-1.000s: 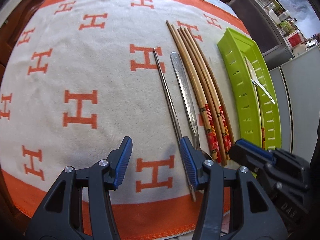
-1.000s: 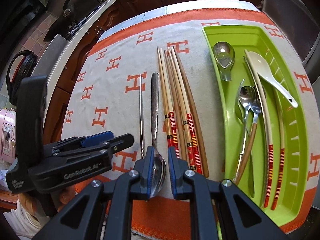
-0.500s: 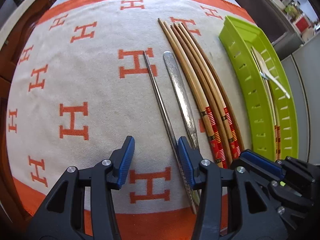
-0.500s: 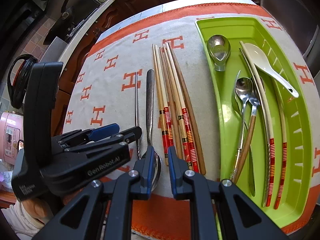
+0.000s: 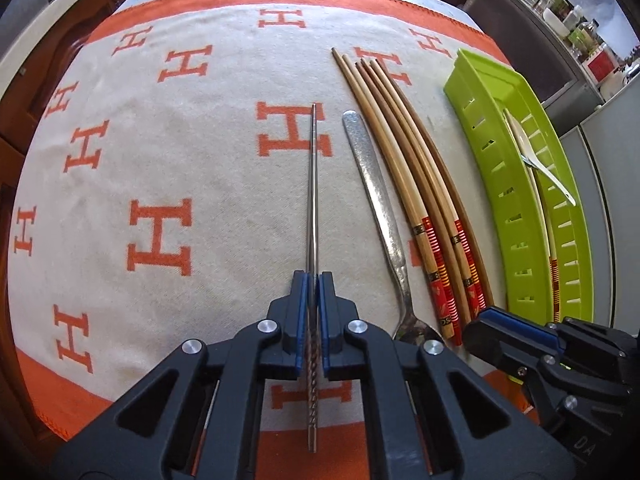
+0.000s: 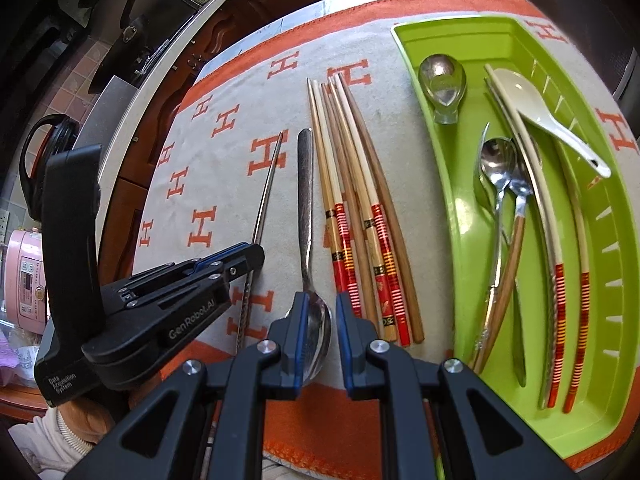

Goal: Organize utensils

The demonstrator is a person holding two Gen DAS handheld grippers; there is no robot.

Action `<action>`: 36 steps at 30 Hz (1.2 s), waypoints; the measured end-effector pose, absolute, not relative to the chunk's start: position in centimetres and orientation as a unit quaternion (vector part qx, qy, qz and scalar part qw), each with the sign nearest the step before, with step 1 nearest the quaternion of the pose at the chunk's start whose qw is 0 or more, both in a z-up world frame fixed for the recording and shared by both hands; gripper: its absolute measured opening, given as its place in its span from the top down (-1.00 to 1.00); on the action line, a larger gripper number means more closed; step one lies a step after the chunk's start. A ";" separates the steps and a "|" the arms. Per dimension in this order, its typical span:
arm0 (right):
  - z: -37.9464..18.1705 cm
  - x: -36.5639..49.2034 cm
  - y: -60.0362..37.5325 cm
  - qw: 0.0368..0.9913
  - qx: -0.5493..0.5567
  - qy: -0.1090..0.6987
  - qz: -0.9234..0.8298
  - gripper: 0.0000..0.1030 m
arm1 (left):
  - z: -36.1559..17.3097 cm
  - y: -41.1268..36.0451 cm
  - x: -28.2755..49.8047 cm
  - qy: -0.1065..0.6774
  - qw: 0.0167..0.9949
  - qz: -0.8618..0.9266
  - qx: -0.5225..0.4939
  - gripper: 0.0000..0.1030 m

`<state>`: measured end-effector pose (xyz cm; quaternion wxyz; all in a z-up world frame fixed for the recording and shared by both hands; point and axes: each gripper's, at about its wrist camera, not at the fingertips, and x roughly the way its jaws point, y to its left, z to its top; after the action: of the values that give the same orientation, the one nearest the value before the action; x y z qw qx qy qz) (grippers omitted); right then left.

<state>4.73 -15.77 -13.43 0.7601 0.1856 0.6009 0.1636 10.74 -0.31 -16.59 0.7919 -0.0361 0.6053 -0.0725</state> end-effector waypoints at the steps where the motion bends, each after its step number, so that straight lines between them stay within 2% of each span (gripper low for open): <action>1: -13.6 4.8 -15.6 0.756 0.188 0.605 0.165 0.73 | -16.6 0.0 10.6 0.606 0.791 -0.073 -0.041 0.93; 5: -14.0 4.8 -15.3 0.744 0.204 0.616 0.161 0.53 | -16.7 1.4 10.5 0.612 0.785 -0.072 -0.067 0.93; 25: -17.1 3.6 -15.5 0.681 0.316 0.651 0.113 0.52 | -16.1 4.6 8.8 0.605 0.786 -0.086 -0.093 0.93; 26: -17.1 3.6 -15.4 0.681 0.319 0.650 0.111 0.56 | -16.1 4.7 8.7 0.605 0.786 -0.086 -0.094 0.93; 28: -17.4 3.6 -15.3 0.680 0.317 0.652 0.107 0.94 | -16.2 4.7 8.6 0.606 0.785 -0.087 -0.094 0.93; 36: -16.9 3.4 -15.0 0.693 0.321 0.636 0.116 0.97 | -15.5 4.5 8.2 0.604 0.785 -0.089 -0.101 0.93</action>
<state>3.43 -14.99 -16.85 0.6925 0.3211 0.6355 0.1159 8.20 4.50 -15.52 0.7853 -0.1012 0.6042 -0.0894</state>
